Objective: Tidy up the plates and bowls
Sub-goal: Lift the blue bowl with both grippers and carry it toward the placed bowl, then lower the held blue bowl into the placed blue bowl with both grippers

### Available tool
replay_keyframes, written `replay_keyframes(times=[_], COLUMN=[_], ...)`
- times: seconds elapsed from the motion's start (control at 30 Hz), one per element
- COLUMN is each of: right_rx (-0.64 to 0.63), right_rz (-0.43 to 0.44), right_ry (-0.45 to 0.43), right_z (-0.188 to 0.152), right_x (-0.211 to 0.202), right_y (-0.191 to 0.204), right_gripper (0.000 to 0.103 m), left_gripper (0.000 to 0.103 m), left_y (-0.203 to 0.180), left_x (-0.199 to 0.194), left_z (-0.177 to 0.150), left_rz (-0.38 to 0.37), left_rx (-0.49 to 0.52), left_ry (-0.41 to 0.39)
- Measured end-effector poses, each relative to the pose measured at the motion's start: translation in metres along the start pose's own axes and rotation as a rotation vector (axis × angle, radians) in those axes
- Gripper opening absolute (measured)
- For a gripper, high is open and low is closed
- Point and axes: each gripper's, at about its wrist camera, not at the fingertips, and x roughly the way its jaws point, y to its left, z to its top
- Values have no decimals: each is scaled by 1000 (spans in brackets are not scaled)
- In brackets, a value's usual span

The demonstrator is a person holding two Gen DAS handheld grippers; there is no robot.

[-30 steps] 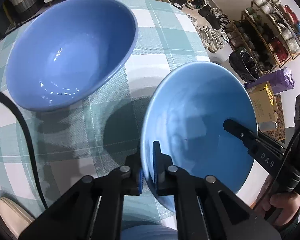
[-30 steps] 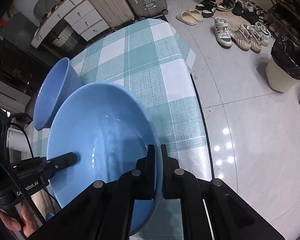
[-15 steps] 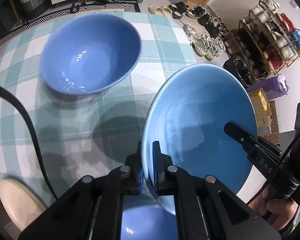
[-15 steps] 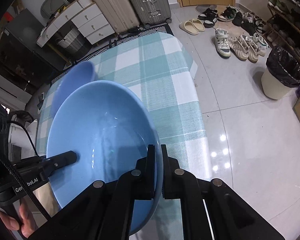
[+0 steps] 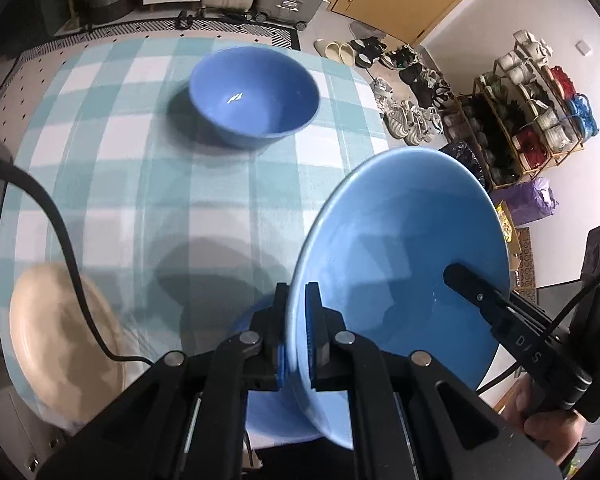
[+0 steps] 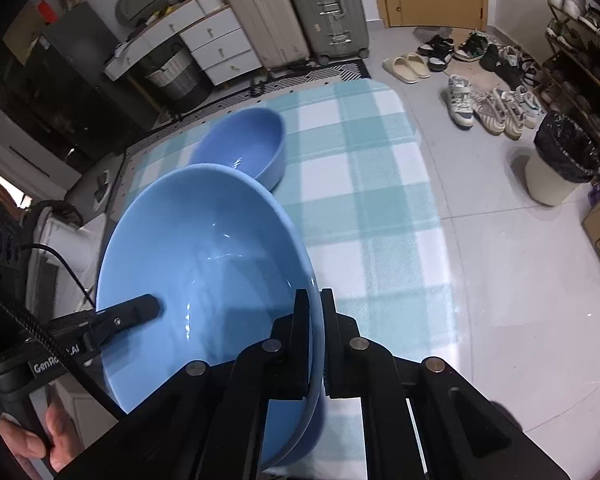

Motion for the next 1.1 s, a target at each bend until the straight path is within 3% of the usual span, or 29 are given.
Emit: replay_keyframes(times=[0.13, 0.4, 0.8, 1.1], right_rx=[-8, -21, -53, -90], right_rz=[16, 10, -13, -22], right_ry=[1, 52, 57, 23], right_z=[-32, -85, -102, -109], right_x=[-8, 20, 52, 69], right_y=[13, 19, 11, 6], right_gripper=[4, 4, 4, 4], left_gripper=[4, 4, 6, 7], left_y=[15, 39, 43, 42], left_x=[-1, 22, 56, 63], left_z=[-28, -67, -85, -88], left_rz=[-6, 9, 88, 103], left_rx=[-24, -79, -48, -35], left_ry=[6, 48, 60, 40])
